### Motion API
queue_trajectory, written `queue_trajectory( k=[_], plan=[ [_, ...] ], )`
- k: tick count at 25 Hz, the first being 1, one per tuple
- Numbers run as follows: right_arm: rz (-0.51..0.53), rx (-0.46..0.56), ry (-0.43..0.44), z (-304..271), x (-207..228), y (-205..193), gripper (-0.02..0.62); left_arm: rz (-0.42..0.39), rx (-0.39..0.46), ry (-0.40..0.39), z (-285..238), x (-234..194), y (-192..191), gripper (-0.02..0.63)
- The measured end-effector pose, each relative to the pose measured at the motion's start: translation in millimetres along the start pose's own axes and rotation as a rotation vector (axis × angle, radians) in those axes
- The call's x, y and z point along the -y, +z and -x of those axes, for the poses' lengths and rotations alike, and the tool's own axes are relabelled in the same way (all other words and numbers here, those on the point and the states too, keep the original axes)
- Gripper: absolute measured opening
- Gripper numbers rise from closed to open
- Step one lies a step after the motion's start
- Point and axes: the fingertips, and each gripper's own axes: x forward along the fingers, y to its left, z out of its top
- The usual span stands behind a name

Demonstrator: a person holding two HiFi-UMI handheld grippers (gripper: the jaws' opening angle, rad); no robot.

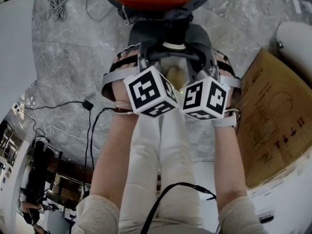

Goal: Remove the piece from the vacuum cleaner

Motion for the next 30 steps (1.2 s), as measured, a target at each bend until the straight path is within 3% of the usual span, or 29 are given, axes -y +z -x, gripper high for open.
queue_trajectory(
  k=[10, 30],
  plan=[
    [-0.008, 0.0, -0.019, 4.5, -3.6, 3.7, 0.048, 0.025, 0.009, 0.004, 6.3, -1.6, -2.6, 0.035],
    [-0.007, -0.025, 0.023, 12.4, -47.3, -8.0, 0.043, 0.023, -0.007, -0.037, 11.5, 39.0, -26.2, 0.035]
  ],
)
